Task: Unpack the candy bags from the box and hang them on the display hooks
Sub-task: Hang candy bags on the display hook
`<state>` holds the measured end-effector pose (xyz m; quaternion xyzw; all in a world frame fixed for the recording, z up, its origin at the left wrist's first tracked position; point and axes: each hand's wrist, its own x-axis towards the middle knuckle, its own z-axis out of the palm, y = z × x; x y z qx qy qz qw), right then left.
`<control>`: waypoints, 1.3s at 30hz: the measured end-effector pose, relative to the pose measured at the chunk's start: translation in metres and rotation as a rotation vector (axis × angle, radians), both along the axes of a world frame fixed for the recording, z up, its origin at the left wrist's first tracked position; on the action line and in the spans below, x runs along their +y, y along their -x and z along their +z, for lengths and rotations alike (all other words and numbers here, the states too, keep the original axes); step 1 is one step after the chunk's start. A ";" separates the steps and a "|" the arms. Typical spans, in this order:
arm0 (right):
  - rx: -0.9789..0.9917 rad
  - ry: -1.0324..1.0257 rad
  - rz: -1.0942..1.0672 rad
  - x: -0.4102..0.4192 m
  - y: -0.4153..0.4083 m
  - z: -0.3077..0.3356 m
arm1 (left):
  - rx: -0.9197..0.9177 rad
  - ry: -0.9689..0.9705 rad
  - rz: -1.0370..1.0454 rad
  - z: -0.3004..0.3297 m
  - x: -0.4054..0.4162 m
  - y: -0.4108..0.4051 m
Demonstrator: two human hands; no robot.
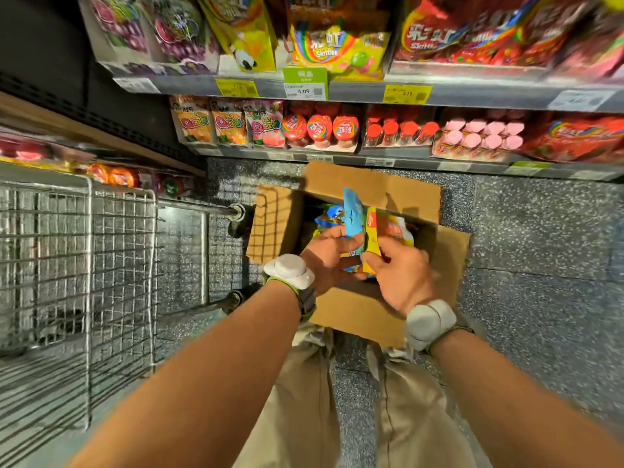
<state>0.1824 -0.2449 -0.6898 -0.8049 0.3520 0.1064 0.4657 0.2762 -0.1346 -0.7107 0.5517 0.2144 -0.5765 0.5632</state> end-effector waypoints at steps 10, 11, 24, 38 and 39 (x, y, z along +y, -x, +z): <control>0.045 0.208 0.043 -0.005 -0.004 0.048 | -0.085 -0.039 -0.087 0.056 -0.022 0.000; 0.044 0.226 0.022 -0.007 -0.003 0.059 | -0.089 -0.040 -0.098 0.065 -0.024 0.000; -0.017 -0.106 -0.248 -0.036 0.008 0.165 | -0.373 -0.185 -0.151 0.182 -0.014 -0.017; -0.162 -0.514 -0.133 -0.055 -0.027 0.302 | -0.633 -0.076 -0.118 0.295 0.015 -0.033; -0.208 -0.525 -0.132 -0.054 -0.026 0.313 | -0.657 -0.040 -0.118 0.308 0.015 -0.033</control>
